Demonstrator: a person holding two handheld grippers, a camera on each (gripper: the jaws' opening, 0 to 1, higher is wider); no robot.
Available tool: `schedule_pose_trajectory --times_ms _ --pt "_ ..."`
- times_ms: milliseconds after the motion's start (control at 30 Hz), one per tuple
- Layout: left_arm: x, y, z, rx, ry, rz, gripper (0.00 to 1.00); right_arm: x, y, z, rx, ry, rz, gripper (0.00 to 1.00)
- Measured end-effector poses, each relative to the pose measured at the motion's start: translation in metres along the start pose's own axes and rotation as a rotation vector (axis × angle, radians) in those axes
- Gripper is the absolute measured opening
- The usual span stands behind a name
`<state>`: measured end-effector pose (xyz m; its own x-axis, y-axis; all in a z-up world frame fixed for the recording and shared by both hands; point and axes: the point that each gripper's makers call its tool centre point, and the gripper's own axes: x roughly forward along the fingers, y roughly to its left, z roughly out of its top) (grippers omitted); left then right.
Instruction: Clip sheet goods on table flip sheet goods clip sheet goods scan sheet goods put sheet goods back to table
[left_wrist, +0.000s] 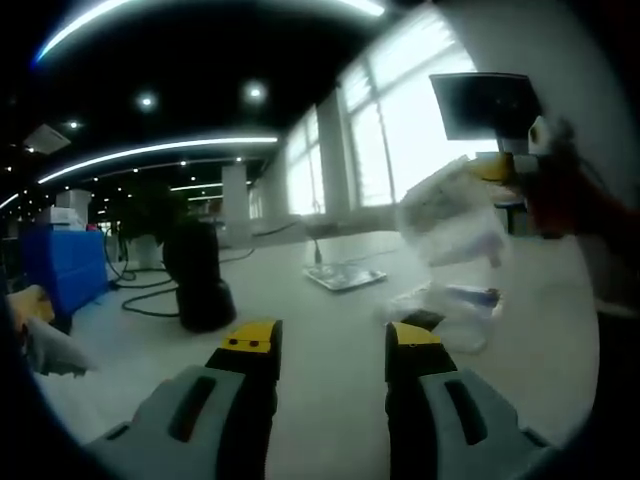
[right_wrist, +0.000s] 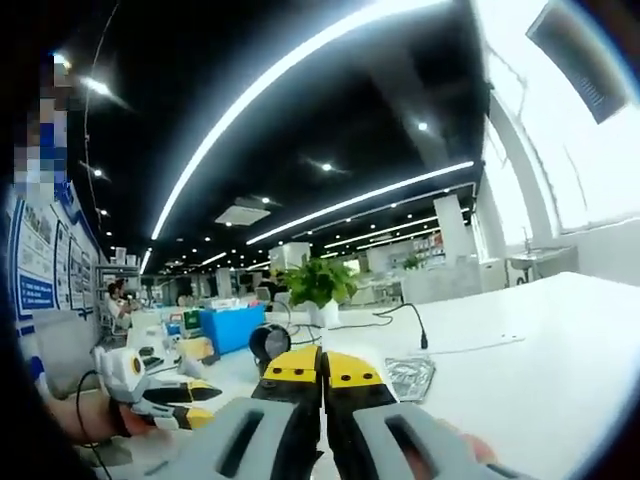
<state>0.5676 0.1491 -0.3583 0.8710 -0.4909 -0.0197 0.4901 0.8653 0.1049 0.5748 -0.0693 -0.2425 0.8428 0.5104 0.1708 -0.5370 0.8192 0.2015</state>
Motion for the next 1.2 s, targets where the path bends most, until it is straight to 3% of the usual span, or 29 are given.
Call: schedule_pose_trajectory --times_ms 200,400,500,600,667,867,1200 --pt "0.000 0.000 0.000 0.000 0.001 -0.001 0.34 -0.003 -0.015 0.013 0.083 -0.044 -0.020 0.00" --pt "0.001 0.001 0.000 0.001 0.001 0.000 0.34 -0.008 -0.013 0.015 0.101 -0.059 -0.031 0.00" --pt "0.001 0.001 -0.001 0.002 0.002 0.001 0.34 -0.012 -0.023 0.018 0.124 -0.086 -0.071 0.00" --pt "0.001 0.001 0.000 0.003 0.001 0.001 0.34 -0.020 -0.034 0.012 0.200 -0.104 -0.113 0.00" --pt "0.001 0.002 0.000 0.002 0.001 0.001 0.34 -0.036 -0.055 0.013 0.207 -0.165 -0.228 0.00" --pt "0.001 0.000 0.000 0.003 0.000 -0.001 0.34 -0.050 -0.061 0.001 0.161 -0.174 -0.267 0.00" --pt "0.000 -0.001 0.001 0.007 0.000 0.003 0.34 -0.075 -0.101 -0.007 0.268 -0.250 -0.376 0.00"
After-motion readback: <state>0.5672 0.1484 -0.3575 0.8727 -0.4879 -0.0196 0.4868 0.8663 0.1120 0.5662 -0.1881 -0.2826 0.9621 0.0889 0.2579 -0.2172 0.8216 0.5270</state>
